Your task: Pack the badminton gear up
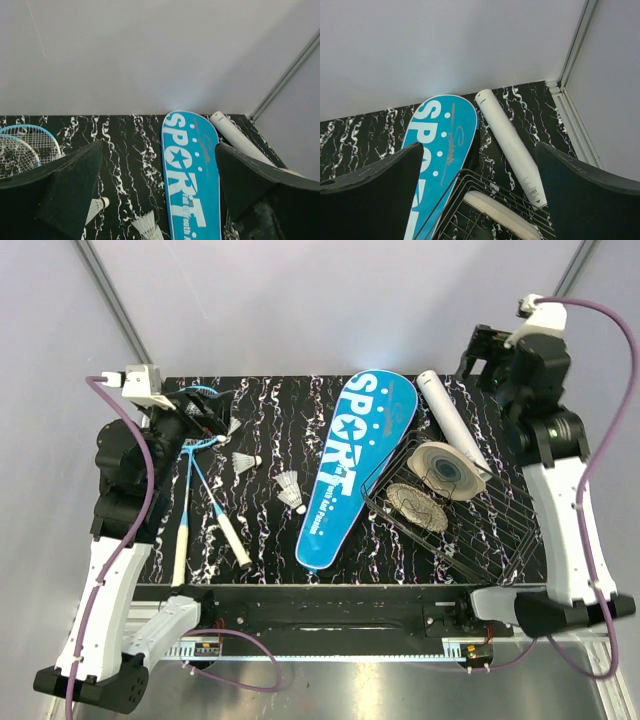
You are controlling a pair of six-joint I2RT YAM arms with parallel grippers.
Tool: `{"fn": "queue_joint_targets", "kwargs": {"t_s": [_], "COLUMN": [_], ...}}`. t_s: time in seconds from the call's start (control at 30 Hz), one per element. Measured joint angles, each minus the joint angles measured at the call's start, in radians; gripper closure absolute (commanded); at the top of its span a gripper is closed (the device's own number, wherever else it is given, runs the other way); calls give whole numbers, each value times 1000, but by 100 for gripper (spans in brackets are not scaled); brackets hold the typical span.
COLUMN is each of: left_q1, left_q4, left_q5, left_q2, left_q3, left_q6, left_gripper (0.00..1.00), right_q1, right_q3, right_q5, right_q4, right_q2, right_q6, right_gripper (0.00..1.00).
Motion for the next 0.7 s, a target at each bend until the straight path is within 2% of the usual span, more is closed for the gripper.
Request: {"fn": "queue_joint_targets", "kwargs": {"t_s": [0.2, 0.4, 0.53, 0.6, 0.7], "left_q1": [-26, -90, -154, -179, -217], "left_q4": [5, 6, 6, 6, 5], "left_q5": [20, 27, 26, 28, 29], "left_q2": [6, 39, 63, 77, 109], "left_q3": [-48, -58, -61, -61, -61], "left_q6": [5, 19, 35, 39, 47], "left_gripper": [1, 1, 1, 1, 1], "right_q1": [-3, -73, -171, -215, -278], "right_q3": [186, 564, 861, 928, 936], "right_q5": [-18, -114, -174, -196, -258], "right_q4": [-41, -144, -270, -305, -359], "right_q2": [314, 794, 1136, 1242, 1336], "right_q6": [-27, -66, -105, -123, -157], "right_gripper": [0, 5, 4, 4, 4]}}
